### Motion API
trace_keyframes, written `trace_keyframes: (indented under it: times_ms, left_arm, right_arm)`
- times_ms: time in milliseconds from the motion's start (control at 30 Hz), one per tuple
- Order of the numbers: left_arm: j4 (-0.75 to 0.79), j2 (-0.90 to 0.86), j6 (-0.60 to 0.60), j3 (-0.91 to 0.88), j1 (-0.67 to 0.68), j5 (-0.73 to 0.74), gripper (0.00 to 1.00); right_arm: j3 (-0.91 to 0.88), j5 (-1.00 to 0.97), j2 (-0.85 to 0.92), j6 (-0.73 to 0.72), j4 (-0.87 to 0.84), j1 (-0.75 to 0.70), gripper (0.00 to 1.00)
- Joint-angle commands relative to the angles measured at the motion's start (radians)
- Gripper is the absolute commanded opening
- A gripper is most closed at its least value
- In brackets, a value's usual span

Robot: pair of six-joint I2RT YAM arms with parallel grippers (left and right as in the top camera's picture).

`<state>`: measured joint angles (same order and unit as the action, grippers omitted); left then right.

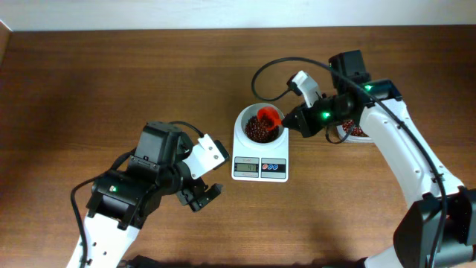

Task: Scoop and weigh 50g on scale

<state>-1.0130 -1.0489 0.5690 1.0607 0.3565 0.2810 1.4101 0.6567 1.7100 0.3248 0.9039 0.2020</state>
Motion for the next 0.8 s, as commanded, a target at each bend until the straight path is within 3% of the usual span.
trace_keyframes:
  times_ms: [0, 100, 267, 333, 400, 767]
  left_arm:
    - [0.001, 0.004, 0.016, 0.016, -0.007, 0.011, 0.99]
    - [0.001, 0.004, 0.016, 0.016, -0.007, 0.011, 0.99]
    - [0.001, 0.004, 0.016, 0.016, -0.007, 0.011, 0.99]
    - [0.001, 0.004, 0.016, 0.016, -0.007, 0.011, 0.99]
    - [0.001, 0.004, 0.016, 0.016, -0.007, 0.011, 0.99]
    - [0.001, 0.004, 0.016, 0.016, -0.007, 0.011, 0.99]
  right_arm:
    - [0.016, -0.043, -0.021, 0.035, -0.011, 0.009, 0.04]
    - [0.016, -0.138, -0.021, 0.001, -0.022, 0.009, 0.04]
    - [0.016, -0.072, -0.021, 0.001, -0.030, 0.009, 0.04]
    - [0.016, 0.010, -0.021, 0.064, -0.036, 0.009, 0.04]
    - [0.016, -0.137, -0.020, -0.003, -0.045, 0.022, 0.04]
    - [0.016, -0.108, -0.020, -0.003, -0.045, 0.023, 0.04]
